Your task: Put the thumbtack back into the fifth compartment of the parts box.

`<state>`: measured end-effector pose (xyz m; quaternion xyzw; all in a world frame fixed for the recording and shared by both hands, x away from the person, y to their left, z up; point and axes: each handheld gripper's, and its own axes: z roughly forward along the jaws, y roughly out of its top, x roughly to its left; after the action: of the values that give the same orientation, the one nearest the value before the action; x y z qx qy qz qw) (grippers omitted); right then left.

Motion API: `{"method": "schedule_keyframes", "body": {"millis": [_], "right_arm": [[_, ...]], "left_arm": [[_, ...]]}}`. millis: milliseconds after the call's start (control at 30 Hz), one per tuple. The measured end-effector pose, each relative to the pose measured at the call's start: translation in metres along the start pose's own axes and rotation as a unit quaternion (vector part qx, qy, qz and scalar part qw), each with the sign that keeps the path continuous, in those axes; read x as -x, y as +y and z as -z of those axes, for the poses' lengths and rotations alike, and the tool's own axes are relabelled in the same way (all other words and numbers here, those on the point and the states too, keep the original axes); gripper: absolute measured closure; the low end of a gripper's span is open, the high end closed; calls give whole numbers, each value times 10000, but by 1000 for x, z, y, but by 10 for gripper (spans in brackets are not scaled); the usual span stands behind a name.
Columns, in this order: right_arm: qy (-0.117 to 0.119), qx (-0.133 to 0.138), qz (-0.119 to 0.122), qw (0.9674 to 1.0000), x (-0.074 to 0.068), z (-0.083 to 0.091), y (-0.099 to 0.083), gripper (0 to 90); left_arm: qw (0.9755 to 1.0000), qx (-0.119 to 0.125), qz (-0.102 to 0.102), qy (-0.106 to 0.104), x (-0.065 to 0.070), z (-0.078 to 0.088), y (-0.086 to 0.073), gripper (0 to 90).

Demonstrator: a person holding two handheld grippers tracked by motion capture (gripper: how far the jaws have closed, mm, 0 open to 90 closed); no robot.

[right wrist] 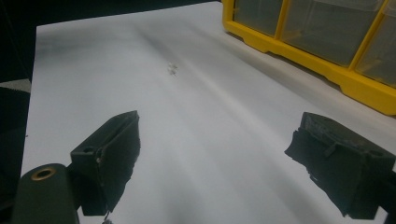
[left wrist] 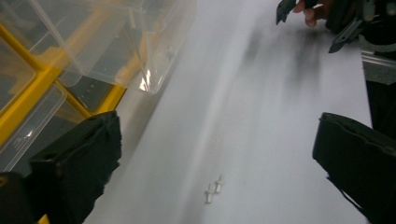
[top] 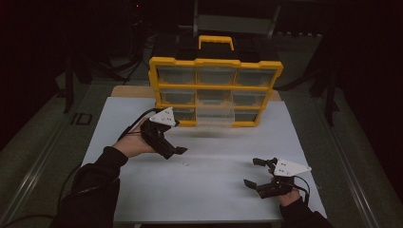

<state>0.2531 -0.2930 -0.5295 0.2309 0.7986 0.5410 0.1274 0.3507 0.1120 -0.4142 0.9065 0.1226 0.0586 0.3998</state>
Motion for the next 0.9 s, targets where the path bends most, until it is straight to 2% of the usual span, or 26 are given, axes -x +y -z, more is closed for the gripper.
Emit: {"method": "schedule_keyframes", "body": {"millis": [100, 433, 600, 800, 900], "right_arm": [[-3, -3, -3, 10000, 0, 0, 0, 138], [5, 15, -10, 10000, 0, 0, 0, 138], [8, 12, -17, 10000, -1, 0, 0, 138], [10, -7, -11, 10000, 0, -1, 0, 138], [10, -12, -9, 10000, -1, -1, 0, 138]], "left_arm": [[10000, -17, -56, -3, 1, -4, -6, 32], [9999, 75, -52, -48, 5, -20, -27, 156], [9999, 47, 14, -151, 7, -28, -38, 205], [9998, 26, 148, -150, 8, -36, -52, 263], [9998, -53, 153, -144, 10, -42, -57, 287]]}}
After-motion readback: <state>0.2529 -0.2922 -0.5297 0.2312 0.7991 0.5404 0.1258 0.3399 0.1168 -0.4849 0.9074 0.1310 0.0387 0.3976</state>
